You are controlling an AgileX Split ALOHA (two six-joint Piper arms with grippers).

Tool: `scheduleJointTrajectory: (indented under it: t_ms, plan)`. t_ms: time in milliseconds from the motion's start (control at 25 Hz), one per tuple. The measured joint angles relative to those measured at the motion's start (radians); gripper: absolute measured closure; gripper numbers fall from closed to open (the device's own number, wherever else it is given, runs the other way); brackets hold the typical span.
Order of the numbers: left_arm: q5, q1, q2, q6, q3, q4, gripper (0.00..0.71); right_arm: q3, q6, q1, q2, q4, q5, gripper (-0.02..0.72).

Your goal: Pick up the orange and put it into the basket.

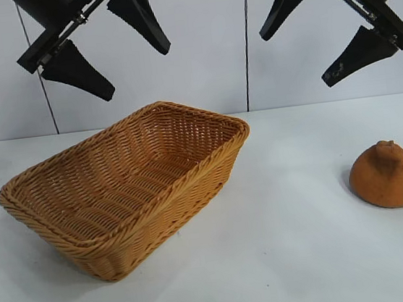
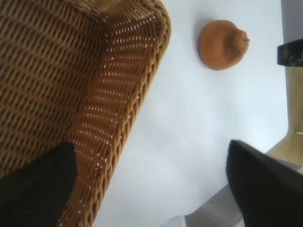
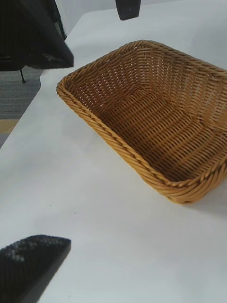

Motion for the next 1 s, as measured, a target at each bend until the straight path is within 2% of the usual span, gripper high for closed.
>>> scheduleJointTrajectory:
  t_ms: [1000]
  plan:
    - [-0.016,0.007,0.000,0.000,0.000,0.000,0.098,0.000,0.000,0.000,0.000,0.000,0.000,0.052]
